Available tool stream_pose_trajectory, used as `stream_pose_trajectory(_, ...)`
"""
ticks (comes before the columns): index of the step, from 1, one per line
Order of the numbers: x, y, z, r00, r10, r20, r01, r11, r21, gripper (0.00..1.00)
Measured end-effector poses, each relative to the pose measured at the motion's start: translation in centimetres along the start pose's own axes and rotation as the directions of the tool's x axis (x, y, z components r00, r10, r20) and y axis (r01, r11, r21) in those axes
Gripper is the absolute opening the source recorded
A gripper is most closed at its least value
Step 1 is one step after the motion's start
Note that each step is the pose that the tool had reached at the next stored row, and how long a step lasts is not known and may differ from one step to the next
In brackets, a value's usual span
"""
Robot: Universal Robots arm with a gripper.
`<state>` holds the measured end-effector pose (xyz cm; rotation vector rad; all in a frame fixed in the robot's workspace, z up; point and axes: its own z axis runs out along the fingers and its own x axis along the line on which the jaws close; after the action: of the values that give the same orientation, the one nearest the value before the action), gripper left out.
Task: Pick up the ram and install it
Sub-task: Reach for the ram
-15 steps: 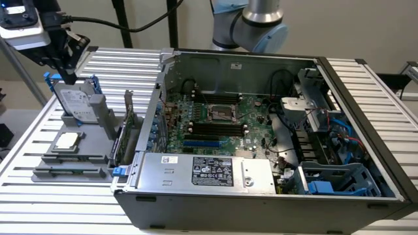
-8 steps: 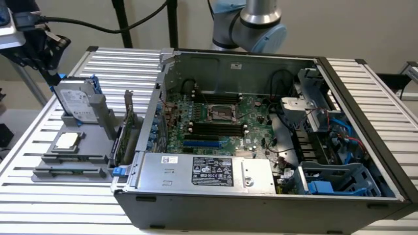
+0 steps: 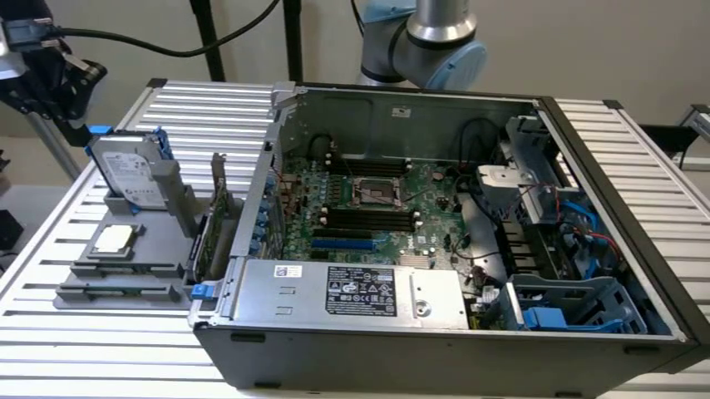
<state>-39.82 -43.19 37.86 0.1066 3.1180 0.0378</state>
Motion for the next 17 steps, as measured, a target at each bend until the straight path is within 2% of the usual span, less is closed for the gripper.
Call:
stream_pose_trajectory(4,0.0,-0.05,0.09,1.0000,-0.001,0.0007,0.001,0.9999,0.0108,0.11)
stream_pose_trajectory(7,0.0,-0.33,0.17,1.0000,-0.001,0.0011,0.001,0.9999,0.0167,0.11)
stream_pose_trajectory(17,-0.2,-2.95,0.48,1.0000,-0.002,0.0019,0.002,0.9996,0.0278,0.11)
